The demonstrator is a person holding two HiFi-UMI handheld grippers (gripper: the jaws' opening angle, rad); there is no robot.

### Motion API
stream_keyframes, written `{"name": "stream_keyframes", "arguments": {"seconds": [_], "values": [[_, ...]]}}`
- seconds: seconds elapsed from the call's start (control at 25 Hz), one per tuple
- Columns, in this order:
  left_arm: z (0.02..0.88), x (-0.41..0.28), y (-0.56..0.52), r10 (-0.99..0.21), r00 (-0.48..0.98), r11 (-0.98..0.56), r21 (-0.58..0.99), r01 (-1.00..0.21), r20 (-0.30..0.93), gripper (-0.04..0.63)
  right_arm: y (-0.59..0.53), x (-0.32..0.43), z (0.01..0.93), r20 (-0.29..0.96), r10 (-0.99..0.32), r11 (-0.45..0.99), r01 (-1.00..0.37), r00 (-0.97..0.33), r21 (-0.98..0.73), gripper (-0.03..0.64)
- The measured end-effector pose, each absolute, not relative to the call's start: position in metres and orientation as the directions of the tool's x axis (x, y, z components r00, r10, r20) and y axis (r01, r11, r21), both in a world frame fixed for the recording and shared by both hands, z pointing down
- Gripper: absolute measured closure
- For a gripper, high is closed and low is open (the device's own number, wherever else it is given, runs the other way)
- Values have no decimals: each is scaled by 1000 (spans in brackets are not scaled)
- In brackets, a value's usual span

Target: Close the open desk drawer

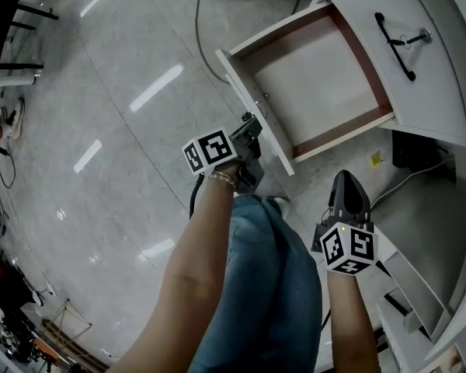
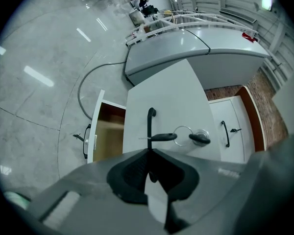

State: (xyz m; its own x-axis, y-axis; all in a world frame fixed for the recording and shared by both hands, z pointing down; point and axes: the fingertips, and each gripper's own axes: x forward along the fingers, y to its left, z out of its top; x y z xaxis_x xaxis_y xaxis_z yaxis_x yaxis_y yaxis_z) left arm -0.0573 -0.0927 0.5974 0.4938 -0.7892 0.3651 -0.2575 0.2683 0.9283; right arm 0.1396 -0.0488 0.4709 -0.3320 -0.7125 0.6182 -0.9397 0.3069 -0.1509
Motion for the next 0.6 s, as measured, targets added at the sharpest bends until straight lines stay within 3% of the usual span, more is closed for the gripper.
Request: {"name": "stream_keyframes", "arguments": {"seconds": [0.6], "values": [[546, -52, -102, -772, 500, 283, 917, -281, 391, 580, -43, 141, 418, 632, -699, 308, -938, -336, -159, 619]]}}
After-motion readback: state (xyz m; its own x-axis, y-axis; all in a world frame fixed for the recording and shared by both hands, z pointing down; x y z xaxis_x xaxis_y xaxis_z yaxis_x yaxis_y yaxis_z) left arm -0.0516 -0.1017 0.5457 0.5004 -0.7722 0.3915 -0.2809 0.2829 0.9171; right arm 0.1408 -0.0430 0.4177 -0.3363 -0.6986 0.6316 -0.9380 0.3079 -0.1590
